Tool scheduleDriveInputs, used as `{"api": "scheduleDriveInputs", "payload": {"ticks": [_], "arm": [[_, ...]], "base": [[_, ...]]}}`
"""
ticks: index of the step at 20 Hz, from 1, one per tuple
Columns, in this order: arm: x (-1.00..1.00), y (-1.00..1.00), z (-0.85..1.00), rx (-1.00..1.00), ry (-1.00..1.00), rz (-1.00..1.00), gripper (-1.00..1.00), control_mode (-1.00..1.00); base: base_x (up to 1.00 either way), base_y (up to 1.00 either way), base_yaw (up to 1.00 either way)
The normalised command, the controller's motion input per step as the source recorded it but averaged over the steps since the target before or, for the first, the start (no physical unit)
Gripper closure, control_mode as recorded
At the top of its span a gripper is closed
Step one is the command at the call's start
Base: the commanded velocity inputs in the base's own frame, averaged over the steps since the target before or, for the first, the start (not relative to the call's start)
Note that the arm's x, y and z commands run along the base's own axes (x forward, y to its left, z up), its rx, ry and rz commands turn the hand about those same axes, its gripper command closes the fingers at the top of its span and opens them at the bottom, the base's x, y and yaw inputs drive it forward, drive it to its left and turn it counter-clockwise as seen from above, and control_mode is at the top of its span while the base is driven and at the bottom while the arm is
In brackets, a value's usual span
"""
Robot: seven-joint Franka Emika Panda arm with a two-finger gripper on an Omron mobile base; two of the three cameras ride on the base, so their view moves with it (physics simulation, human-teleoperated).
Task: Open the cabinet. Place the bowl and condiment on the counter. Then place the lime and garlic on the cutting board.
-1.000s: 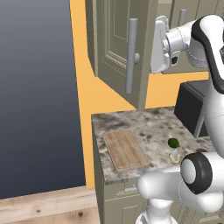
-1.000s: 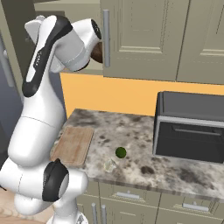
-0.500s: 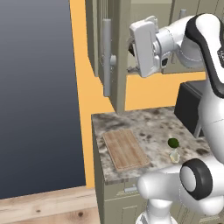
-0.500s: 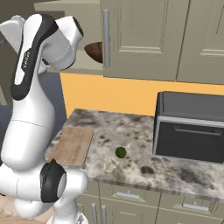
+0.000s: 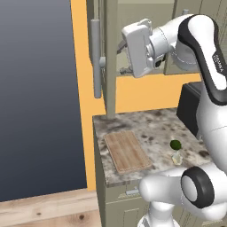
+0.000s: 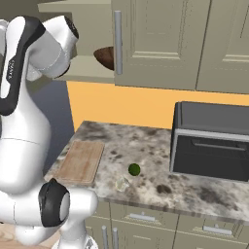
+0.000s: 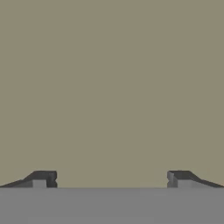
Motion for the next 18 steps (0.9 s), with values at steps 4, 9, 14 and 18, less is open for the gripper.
{"api": "scheduleDriveInputs", "payload": {"ticks": [4,9,14,18], "arm": [[0.54,0.39,-0.37,-0.09,-0.15,-0.02,-1.00,-1.00],[-0.14,-0.17,0.00,0.02,-0.12,0.00,-1.00,-1.00],[-0.25,-0.67,-0.02,0.02,-0.17,-0.04,-1.00,-1.00],[-0.67,-1.00,-0.19,0.00,-0.13,-0.12,-1.00,-1.00]], "base": [[0.00,0.00,0.00],[0.00,0.00,0.00],[0.00,0.00,0.00],[0.00,0.00,0.00]]}}
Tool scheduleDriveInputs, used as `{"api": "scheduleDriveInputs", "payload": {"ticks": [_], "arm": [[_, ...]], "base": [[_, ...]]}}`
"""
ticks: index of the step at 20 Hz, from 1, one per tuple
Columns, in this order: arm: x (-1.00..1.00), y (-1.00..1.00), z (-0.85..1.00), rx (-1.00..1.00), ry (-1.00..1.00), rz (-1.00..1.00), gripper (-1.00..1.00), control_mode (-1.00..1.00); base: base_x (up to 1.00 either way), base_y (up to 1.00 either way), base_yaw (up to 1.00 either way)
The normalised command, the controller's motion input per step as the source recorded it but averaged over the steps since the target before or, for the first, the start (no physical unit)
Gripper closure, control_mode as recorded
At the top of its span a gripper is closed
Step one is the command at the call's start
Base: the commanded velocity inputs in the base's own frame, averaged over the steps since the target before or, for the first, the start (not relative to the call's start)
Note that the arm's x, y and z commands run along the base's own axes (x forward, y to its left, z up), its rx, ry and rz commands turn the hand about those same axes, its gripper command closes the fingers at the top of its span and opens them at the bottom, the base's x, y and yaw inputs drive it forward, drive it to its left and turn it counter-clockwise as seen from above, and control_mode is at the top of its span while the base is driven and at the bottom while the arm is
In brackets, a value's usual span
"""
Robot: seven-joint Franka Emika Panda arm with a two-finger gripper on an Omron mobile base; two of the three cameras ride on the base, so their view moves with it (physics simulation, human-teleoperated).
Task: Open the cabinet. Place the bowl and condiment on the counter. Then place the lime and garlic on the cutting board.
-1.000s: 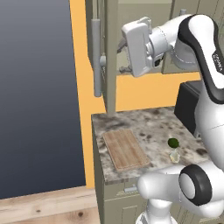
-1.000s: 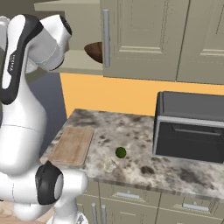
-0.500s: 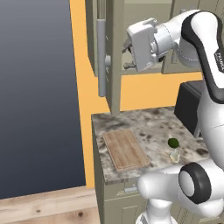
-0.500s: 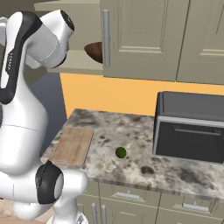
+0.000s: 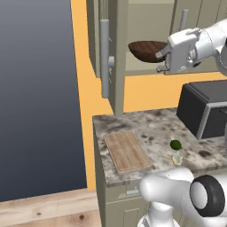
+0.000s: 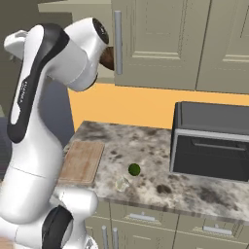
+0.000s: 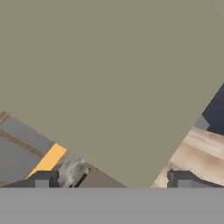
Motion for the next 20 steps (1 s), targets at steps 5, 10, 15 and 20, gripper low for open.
{"api": "scheduleDriveInputs", "payload": {"ticks": [5,10,15,20], "arm": [[-0.88,-0.98,-0.21,0.00,-0.11,-0.13,-1.00,-1.00],[-0.47,-0.56,-0.26,-0.09,-0.04,-0.15,-1.00,-1.00],[0.57,0.00,-0.42,-0.24,-0.09,-0.28,-1.00,-1.00],[0.16,-0.09,-0.32,-0.21,-0.05,-0.39,-1.00,-1.00]], "base": [[0.00,0.00,0.00],[0.00,0.00,0.00],[0.00,0.00,0.00],[0.00,0.00,0.00]]}}
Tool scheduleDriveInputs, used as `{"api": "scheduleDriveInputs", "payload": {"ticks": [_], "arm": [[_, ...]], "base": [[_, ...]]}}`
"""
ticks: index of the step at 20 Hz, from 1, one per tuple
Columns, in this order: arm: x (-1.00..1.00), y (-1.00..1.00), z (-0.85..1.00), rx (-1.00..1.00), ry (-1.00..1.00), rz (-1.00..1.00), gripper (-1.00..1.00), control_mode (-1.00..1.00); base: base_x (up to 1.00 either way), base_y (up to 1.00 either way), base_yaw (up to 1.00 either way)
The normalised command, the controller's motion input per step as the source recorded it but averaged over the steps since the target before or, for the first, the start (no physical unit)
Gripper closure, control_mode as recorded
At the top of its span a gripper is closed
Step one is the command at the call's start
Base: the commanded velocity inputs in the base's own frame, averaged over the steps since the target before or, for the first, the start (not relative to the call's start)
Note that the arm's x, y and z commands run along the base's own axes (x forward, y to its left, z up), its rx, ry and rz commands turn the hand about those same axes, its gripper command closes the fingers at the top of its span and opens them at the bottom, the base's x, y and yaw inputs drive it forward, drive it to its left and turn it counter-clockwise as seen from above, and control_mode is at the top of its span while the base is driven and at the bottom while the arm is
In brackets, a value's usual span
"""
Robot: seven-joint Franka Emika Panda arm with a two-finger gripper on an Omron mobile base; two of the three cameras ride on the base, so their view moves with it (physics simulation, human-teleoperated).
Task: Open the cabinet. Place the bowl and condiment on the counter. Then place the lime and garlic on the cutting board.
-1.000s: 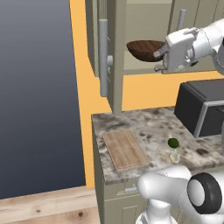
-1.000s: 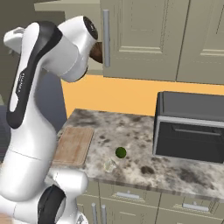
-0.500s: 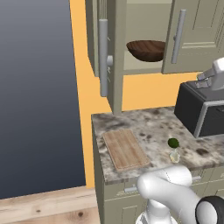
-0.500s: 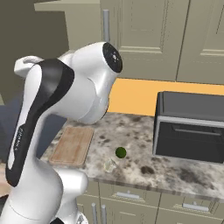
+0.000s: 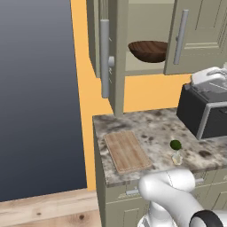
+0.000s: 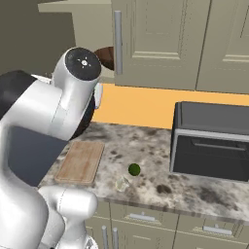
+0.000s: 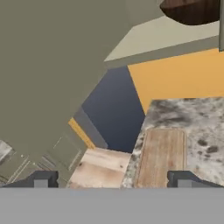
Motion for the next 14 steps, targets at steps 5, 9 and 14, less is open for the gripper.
{"api": "scheduleDriveInputs", "payload": {"ticks": [5,9,14], "arm": [[0.02,-0.38,-0.09,-0.12,0.00,-0.50,-1.00,-1.00],[0.00,-0.31,0.00,-0.08,0.00,-0.50,-1.00,-1.00],[0.06,0.00,0.22,-0.12,0.02,-0.25,-1.00,-1.00]], "base": [[0.00,0.00,0.00],[0.00,0.00,0.00],[0.00,0.00,0.00]]}}
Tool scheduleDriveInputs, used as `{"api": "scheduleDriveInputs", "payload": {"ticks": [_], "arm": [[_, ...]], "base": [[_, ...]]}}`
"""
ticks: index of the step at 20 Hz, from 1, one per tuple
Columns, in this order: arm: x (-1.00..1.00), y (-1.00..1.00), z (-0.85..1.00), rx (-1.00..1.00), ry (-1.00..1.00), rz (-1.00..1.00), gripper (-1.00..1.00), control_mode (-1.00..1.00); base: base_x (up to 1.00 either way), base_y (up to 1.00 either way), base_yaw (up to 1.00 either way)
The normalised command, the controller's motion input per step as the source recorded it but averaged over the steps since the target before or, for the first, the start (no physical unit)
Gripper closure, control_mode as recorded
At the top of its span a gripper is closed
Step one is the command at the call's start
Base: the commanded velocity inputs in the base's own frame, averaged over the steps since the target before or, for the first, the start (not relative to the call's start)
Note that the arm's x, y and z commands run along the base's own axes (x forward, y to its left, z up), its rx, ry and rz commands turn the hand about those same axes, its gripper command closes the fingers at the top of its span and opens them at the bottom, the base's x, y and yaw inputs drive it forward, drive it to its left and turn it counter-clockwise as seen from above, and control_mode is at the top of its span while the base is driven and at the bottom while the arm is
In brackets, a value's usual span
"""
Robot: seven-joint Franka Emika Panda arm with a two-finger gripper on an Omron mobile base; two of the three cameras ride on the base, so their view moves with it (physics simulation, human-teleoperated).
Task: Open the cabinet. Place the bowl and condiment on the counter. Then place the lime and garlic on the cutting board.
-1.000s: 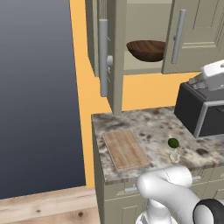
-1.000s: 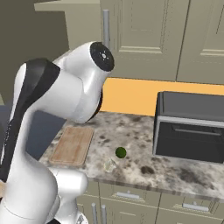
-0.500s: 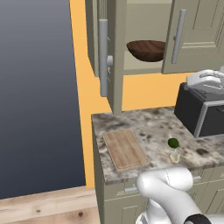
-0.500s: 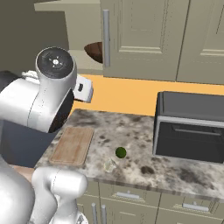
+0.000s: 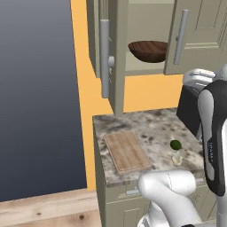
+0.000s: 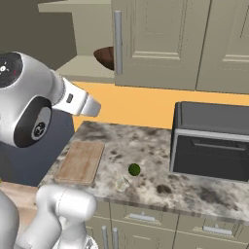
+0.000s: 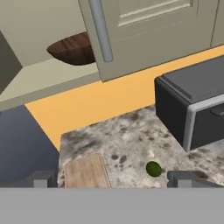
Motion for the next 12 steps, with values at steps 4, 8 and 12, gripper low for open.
{"api": "scheduleDriveInputs", "payload": {"ticks": [4,8,12], "arm": [[0.24,0.00,0.04,-0.05,0.01,-0.01,-1.00,-1.00],[0.34,-0.16,0.00,0.00,0.00,0.11,-1.00,-1.00],[0.19,-0.21,0.00,0.00,-0.01,0.12,-1.00,-1.00]], "base": [[0.00,0.00,0.00],[0.00,0.00,0.00],[0.00,0.00,0.00]]}}
